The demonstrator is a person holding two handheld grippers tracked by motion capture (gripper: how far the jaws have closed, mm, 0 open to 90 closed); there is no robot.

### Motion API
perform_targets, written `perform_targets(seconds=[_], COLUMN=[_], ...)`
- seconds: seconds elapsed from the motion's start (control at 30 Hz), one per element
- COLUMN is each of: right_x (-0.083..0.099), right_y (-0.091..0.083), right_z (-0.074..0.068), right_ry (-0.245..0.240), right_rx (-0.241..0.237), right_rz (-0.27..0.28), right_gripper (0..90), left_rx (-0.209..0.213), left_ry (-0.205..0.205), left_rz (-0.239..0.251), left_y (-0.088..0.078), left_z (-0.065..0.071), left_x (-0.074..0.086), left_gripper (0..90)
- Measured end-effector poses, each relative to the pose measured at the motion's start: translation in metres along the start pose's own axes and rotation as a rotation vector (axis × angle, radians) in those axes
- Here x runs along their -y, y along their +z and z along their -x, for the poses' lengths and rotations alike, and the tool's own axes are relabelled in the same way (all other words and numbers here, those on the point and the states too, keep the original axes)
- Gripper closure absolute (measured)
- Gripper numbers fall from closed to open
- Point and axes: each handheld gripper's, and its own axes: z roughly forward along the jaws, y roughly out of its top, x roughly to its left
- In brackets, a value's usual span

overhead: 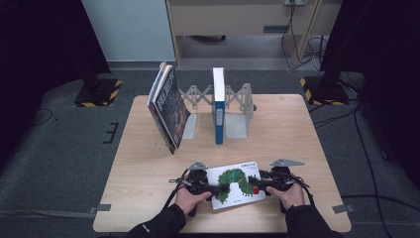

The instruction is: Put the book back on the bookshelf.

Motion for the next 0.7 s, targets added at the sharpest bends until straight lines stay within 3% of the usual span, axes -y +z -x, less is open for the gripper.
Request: perform_targets(seconds=[0.17, 0.27, 0.7], right_x=[-0.002, -0.003, -0.006], right_y=[-0.003, -0.004, -0.014], right_z=[0.001, 0.001, 0.002], right_ry=[0.002, -0.001, 0.013], right_rx=[-0.011, -0.012, -0.028], right_rz=[0.020, 0.037, 0.106], right_gripper=[39.6, 39.6, 35.9], left_rx=[0.033, 0.028, 0.041], left_ry=[-0.009, 0.010, -0.002], left_rz=[0.041, 0.038, 0.034], left_y=[-0.007, -0.010, -0.021], left_z=[0.002, 0.005, 0.011], left_x=[-0.004, -0.007, -0.015], left_gripper=[44.0, 45.7, 59.1])
